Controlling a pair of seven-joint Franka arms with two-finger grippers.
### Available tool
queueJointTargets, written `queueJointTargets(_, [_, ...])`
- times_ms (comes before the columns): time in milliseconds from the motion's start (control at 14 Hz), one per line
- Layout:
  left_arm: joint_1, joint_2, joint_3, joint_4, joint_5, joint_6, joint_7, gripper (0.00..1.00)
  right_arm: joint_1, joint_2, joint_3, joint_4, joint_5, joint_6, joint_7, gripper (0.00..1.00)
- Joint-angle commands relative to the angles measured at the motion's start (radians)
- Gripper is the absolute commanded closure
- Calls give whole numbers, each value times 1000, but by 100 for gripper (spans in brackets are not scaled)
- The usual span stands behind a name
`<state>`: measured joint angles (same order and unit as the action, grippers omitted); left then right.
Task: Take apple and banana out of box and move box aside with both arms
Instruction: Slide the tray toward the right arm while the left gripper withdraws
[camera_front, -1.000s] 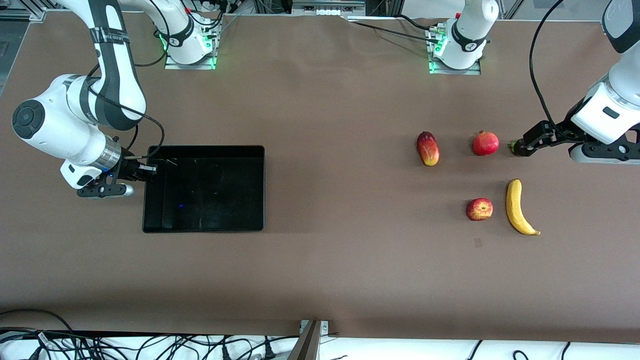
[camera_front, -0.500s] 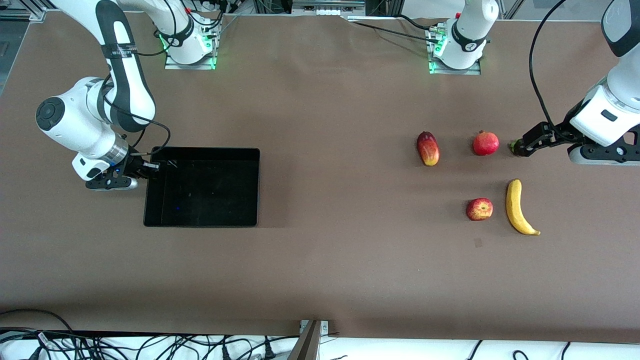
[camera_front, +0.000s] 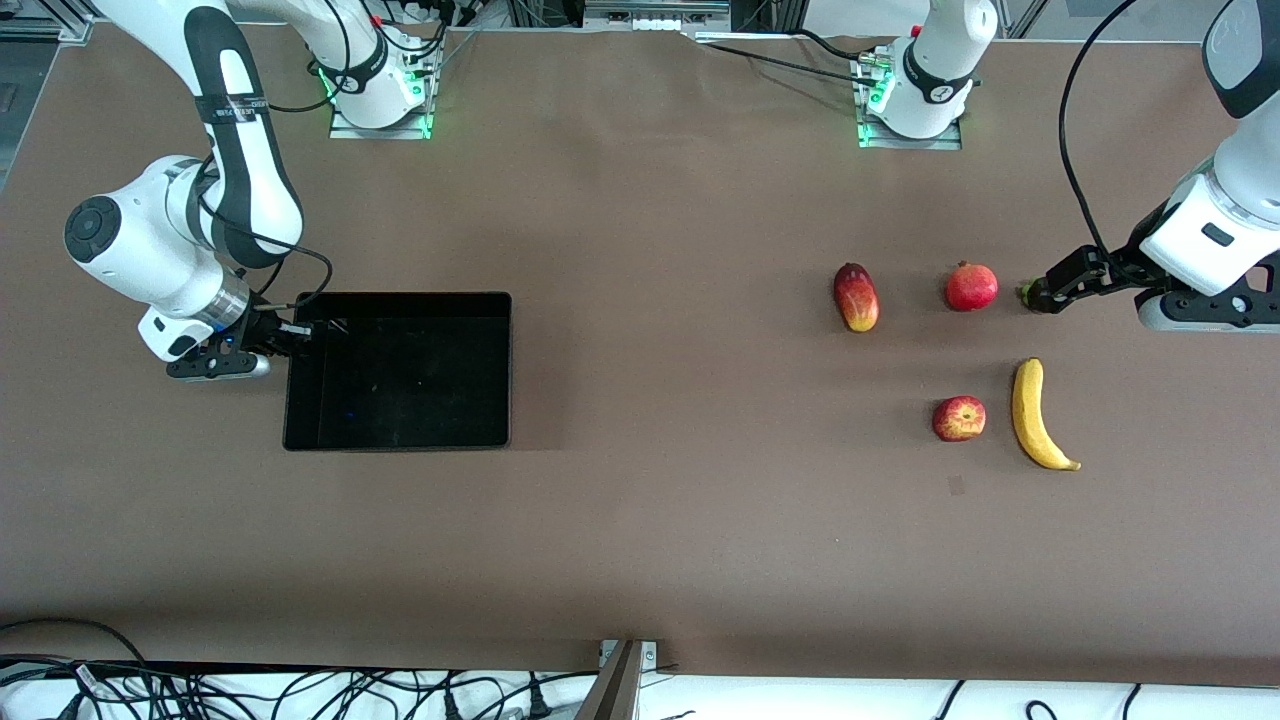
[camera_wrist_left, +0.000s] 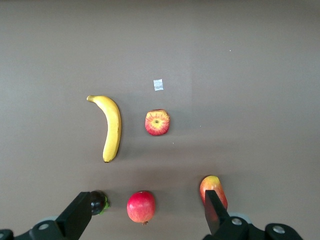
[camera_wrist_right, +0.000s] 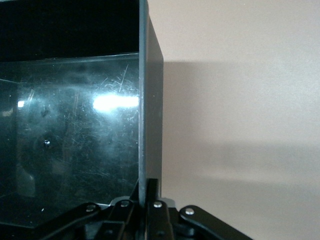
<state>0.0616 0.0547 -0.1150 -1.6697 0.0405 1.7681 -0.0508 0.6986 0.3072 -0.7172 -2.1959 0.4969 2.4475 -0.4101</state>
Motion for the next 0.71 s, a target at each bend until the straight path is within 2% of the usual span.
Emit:
queueJointTargets(0, [-17,-4,18,-7,-13,7,0,0,-2,-13,-1,-4,34,-4,-27,0])
queueJointTargets(286, [-20,2,18,-5,-13,8,-1,0,-1,-23,-8,8,32,-40,-24,0])
queueJointTargets(500, [-20,4,20,-4,-18,8,-1,0,4,-25,-56,97,11,-218,-12,0])
queueJointTargets(643, [-20,4,20,-4,-18,8,-3,0,4,-23,-82,206,-85,-362,51,0])
